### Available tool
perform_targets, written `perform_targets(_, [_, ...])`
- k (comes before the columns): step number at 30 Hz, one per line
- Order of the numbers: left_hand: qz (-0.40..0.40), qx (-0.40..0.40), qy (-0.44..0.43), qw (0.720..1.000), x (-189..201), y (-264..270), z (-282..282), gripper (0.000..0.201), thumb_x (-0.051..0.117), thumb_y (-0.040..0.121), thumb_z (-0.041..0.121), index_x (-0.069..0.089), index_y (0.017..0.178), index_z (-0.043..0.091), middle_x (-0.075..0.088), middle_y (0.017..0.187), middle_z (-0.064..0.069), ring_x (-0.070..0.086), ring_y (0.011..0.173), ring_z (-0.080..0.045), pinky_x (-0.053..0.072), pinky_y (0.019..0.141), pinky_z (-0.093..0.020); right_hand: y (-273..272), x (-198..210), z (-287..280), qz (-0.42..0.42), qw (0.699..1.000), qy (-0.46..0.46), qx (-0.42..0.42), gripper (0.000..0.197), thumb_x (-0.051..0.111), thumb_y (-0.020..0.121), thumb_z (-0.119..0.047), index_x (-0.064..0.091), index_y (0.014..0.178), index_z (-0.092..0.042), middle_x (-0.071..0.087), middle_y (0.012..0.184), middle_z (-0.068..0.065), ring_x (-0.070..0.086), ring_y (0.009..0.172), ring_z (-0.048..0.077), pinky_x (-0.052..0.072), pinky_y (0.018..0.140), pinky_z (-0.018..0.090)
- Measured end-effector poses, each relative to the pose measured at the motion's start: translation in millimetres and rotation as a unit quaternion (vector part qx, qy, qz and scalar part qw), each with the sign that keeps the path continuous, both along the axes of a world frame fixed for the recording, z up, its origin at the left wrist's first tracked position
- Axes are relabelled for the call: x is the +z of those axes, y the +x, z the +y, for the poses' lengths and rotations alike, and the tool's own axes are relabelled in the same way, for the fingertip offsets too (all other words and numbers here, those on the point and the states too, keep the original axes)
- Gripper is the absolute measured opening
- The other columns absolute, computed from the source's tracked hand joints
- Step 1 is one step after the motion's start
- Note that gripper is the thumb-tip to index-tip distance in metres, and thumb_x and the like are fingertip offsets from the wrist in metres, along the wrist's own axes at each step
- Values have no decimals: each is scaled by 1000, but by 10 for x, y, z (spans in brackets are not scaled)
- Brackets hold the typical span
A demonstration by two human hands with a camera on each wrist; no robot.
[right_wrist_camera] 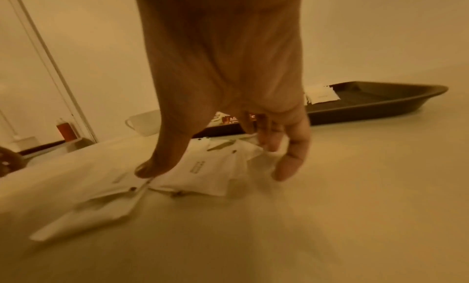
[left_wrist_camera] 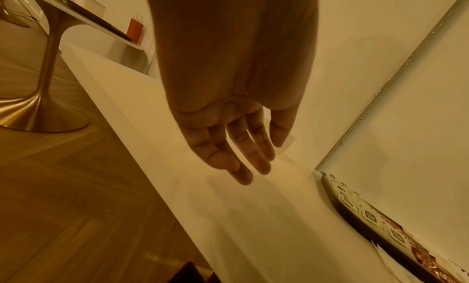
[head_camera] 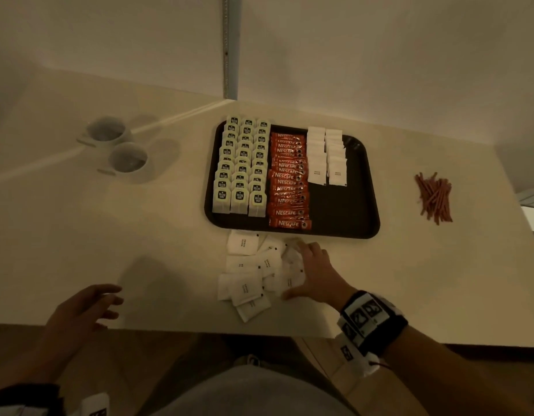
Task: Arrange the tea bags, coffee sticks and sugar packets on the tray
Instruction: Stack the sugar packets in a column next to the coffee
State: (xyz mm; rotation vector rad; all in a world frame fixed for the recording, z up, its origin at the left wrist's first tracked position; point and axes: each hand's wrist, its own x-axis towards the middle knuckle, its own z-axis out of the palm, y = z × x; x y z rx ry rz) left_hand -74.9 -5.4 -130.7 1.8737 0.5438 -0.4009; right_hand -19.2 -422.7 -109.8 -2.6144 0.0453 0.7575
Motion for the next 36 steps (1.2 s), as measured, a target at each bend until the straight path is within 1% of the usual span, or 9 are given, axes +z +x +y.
perform_targets(2, [-1, 5, -3, 1000, -26, -29, 30, 20, 46, 98, 8, 65, 98, 16, 67, 98, -12, 62, 84, -34, 51, 53, -23, -43, -27, 93, 3, 999, -21, -42, 119, 77, 56, -63, 15, 146, -16, 24, 138, 7, 26, 126, 27, 34, 103, 39])
perform_targets(6, [8, 7, -16, 1000, -80, -64, 30, 21, 47, 98, 9, 66, 98, 18, 67, 97, -11, 62, 85, -34, 50, 74, -46, -108, -108, 277, -25, 996, -49, -69, 106, 76, 62, -59, 21, 141, -14, 26, 132, 9, 30, 119, 26, 37, 98, 35])
perform_targets(11, [-2, 5, -20, 1000, -76, -111, -1, 20, 48, 98, 12, 66, 99, 19, 68, 97, -8, 63, 87, -35, 50, 73, -45, -69, -157, 311, -40, 994, -38, -94, 83, 76, 70, -46, 33, 132, -11, 30, 129, 9, 33, 115, 24, 38, 96, 31])
perform_targets(17, [-6, 0, -29, 1000, -64, -111, -36, 21, 47, 98, 10, 66, 98, 19, 68, 97, -11, 63, 85, -35, 49, 73, -45, 16, -172, 305, -14, 995, -18, -97, 70, 74, 76, -38, 37, 131, -13, 37, 129, 8, 40, 116, 25, 38, 98, 33])
perform_targets(21, [-5, 9, -35, 999, -41, -95, -36, 21, 47, 98, 8, 66, 97, 18, 68, 97, -13, 62, 84, -36, 48, 74, -46, 38, -170, 163, 48, 995, -75, -50, 63, 67, 80, -45, 43, 130, -15, 40, 129, 10, 43, 117, 27, 40, 99, 35])
perform_targets(27, [-23, -13, -34, 999, 179, 17, -200, 20, 46, 98, 7, 65, 100, 12, 67, 98, -16, 62, 84, -35, 47, 70, -39, 174, 119, -302, 96, 991, -93, 13, 53, 67, 83, -38, 50, 128, -15, 54, 129, 5, 49, 116, 20, 37, 96, 29])
perform_targets(30, [-37, -72, -9, 997, 337, 271, -427, 18, 49, 98, 10, 65, 100, 16, 69, 94, -9, 66, 86, -31, 50, 73, -40, 380, 441, -389, 93, 995, -20, 21, 40, 66, 85, -33, 54, 121, -18, 59, 117, 1, 54, 102, 15, 44, 87, 26])
perform_targets(33, [-55, -112, -43, 991, 522, 656, -791, 17, 50, 98, 14, 66, 97, 19, 70, 90, -5, 67, 87, -29, 51, 74, -36, 625, 824, -264, 74, 992, 100, 21, 25, 62, 88, -32, 56, 110, -22, 61, 102, -5, 60, 94, 16, 50, 77, 25])
perform_targets(36, [-67, -152, -139, 976, 781, 1044, -1295, 20, 51, 95, 26, 63, 108, 16, 68, 106, -6, 67, 95, -23, 52, 79, -32, 868, 1104, -34, 26, 983, 175, 42, 23, 60, 89, -32, 56, 110, -22, 65, 101, -4, 65, 88, 11, 54, 72, 24])
